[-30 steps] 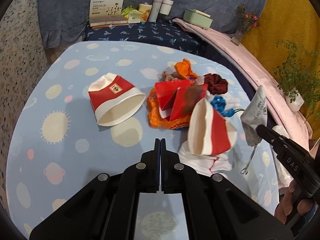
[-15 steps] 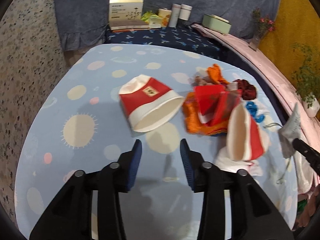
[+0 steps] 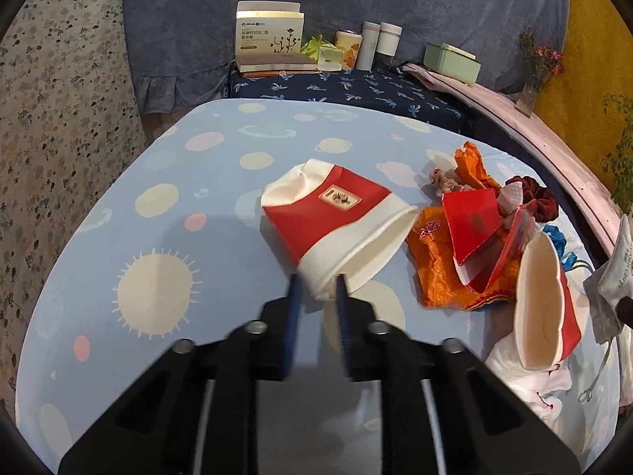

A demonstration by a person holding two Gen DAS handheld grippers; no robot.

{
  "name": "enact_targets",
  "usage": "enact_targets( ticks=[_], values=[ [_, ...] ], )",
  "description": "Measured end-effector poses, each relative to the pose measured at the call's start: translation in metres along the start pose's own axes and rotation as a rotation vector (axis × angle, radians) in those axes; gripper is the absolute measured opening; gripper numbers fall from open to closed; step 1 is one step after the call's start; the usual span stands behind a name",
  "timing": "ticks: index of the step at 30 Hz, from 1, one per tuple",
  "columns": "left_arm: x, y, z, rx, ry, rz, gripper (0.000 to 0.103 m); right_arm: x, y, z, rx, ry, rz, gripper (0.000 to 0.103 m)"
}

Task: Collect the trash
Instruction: 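Grasp the red-and-white paper cup with the left tool and lift it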

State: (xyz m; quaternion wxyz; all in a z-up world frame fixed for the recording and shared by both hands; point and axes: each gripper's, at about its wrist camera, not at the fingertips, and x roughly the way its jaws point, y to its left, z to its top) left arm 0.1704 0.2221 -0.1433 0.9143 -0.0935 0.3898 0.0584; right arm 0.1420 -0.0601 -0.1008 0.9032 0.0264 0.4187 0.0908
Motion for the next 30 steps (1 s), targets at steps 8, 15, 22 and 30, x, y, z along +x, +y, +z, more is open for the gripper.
enact_targets(
  ticks=[8,15,22,30],
  values=[
    [-0.017,-0.009,0.001,0.033,-0.049,0.028,0.007,0.0,0.006,-0.003,-0.01,0.006,0.003,0.004],
    [-0.053,-0.025,0.003,0.072,-0.092,-0.002,0.005,-0.012,0.007,-0.003,-0.022,-0.012,0.014,0.004],
    [-0.09,-0.054,0.009,0.098,-0.119,-0.069,0.005,-0.031,0.004,-0.003,-0.031,-0.035,0.036,0.004],
    [-0.122,-0.107,0.014,0.157,-0.143,-0.16,0.005,-0.068,-0.015,-0.002,-0.031,-0.105,0.041,0.004]
  ],
)
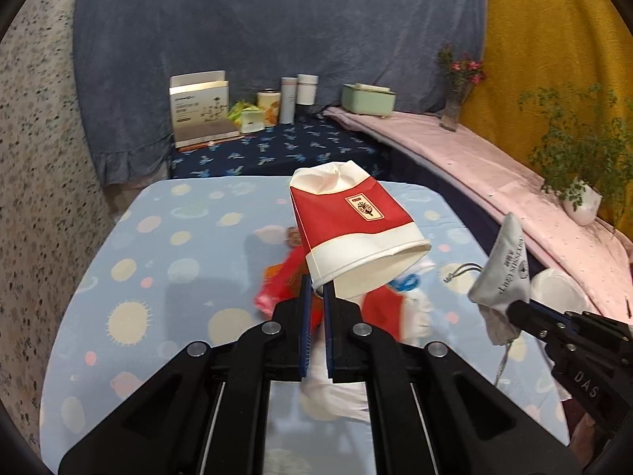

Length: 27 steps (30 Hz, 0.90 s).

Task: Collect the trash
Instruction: 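Grasp the red-and-white paper cup with the left tool and lift it, then carry cup and pouch over the bin and open both tools to drop them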

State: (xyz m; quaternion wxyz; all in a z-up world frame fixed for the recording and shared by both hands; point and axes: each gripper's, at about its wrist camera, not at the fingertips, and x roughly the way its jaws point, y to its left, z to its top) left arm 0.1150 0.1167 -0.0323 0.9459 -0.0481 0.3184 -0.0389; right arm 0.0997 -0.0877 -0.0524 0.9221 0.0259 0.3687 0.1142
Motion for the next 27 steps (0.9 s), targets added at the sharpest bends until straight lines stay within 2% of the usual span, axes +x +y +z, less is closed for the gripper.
enact_targets(
  ticks=[12,20,27],
  values=[
    [0.004,-0.109,-0.002,0.122,0.036,-0.176,0.005,-0.052,-0.079,-0.008,0.105,-0.08,-0.089,0.004],
    [0.019,-0.182,-0.02,0.218,0.078,-0.276,0.005,-0.071,-0.139,-0.032,0.199,-0.093,-0.197,0.004],
    [0.028,-0.234,-0.036,0.307,0.106,-0.356,0.005,-0.081,-0.197,-0.061,0.344,-0.079,-0.275,0.004]
  ],
)
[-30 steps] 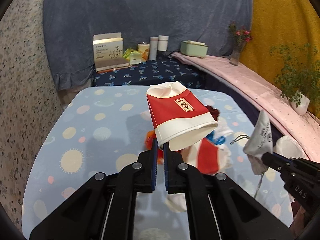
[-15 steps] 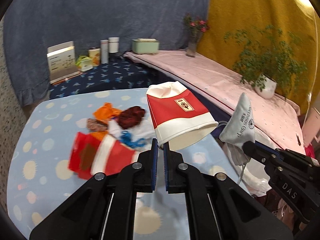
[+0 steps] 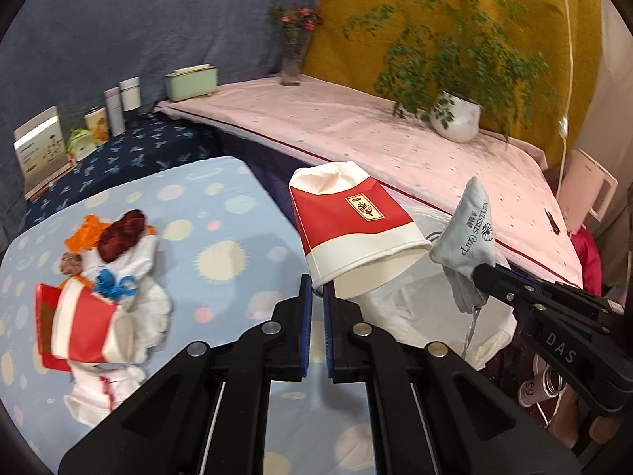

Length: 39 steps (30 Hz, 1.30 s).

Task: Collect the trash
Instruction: 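Carry cup and pouch over the bin and open both tools to drop them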

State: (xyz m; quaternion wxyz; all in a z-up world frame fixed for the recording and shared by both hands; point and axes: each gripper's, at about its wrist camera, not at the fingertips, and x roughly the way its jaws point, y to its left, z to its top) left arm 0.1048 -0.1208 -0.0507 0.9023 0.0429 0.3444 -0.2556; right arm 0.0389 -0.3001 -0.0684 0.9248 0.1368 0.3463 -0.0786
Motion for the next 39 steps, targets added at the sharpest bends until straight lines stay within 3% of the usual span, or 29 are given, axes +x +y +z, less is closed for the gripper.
enact_targets(
  ticks=[10,17,33,38,39],
  values=[
    [0.031,-0.034,0.002,0.055,0.055,-0.076,0.005,0.01,-0.028,-0.011,0.012,0.065,-0.152,0.004],
    [0.046,-0.053,0.0,0.106,0.085,-0.08,0.005,0.019,-0.028,-0.013,-0.078,0.116,-0.293,0.004],
    [0.067,-0.072,0.005,0.145,0.104,-0.082,0.005,0.027,-0.031,-0.008,-0.098,0.143,-0.339,0.005],
    [0.066,-0.069,0.007,0.136,0.085,-0.086,0.009,0.02,-0.032,-0.005,-0.087,0.118,-0.342,0.023],
    [0.066,-0.067,0.008,0.131,0.086,-0.084,0.017,0.018,-0.031,-0.004,-0.087,0.114,-0.338,0.024]
  ],
)
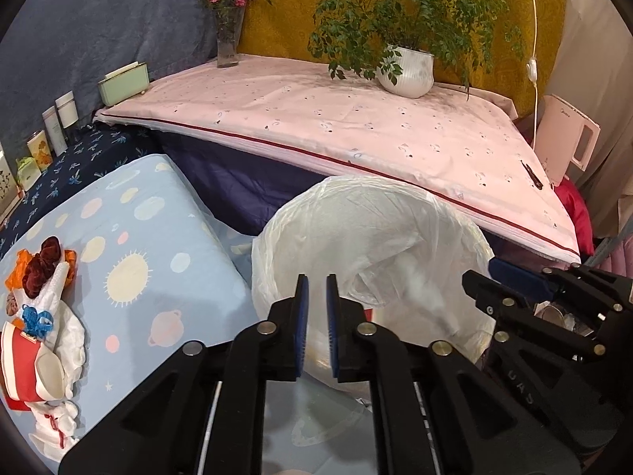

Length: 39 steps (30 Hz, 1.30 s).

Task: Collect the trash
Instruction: 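Carry cup and pouch over the bin and open both tools to drop them, then grasp the white glove with the left tool while the right tool grasps the second cup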

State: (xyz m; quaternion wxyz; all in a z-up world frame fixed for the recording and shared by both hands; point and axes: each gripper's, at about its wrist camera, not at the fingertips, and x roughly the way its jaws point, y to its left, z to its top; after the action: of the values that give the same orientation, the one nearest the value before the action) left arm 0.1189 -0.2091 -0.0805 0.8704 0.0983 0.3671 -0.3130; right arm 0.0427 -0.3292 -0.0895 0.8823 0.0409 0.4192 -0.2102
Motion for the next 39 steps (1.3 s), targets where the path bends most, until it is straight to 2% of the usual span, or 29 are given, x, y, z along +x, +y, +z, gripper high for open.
enact_targets(
  ticks=[1,3,14,20,22,27,30,33,37,39],
  values=[
    [-0.001,0.003,0.0,-0.013,-0.001,-0.001,0.029,-0.001,0.0,0.001,0.0,-0.004,0.001,0.025],
    [-0.005,0.009,0.001,-0.036,-0.016,0.002,0.039,-0.005,0.0,0.002,0.007,-0.015,0.006,0.033],
    [-0.038,0.048,0.001,-0.105,-0.065,0.007,0.041,-0.025,0.014,0.009,-0.003,-0.059,0.039,0.037],
    [-0.07,0.091,-0.021,-0.166,-0.081,0.111,0.058,-0.041,0.047,0.012,-0.066,-0.086,0.094,0.042],
    [-0.082,0.109,-0.031,-0.194,-0.083,0.154,0.07,-0.046,0.063,0.012,-0.096,-0.091,0.116,0.042],
    [-0.106,0.161,-0.065,-0.294,-0.043,0.288,0.085,-0.055,0.113,0.005,-0.192,-0.095,0.192,0.047],
    [-0.116,0.191,-0.092,-0.353,-0.005,0.333,0.086,-0.058,0.144,0.0,-0.247,-0.086,0.24,0.047],
    [-0.119,0.224,-0.12,-0.453,0.039,0.356,0.086,-0.06,0.173,-0.003,-0.283,-0.074,0.303,0.047],
    [-0.121,0.259,-0.146,-0.593,0.06,0.324,0.086,-0.06,0.214,-0.009,-0.336,-0.06,0.375,0.047],
    [-0.121,0.267,-0.149,-0.62,0.057,0.307,0.084,-0.059,0.232,-0.012,-0.359,-0.048,0.403,0.047]
  ],
)
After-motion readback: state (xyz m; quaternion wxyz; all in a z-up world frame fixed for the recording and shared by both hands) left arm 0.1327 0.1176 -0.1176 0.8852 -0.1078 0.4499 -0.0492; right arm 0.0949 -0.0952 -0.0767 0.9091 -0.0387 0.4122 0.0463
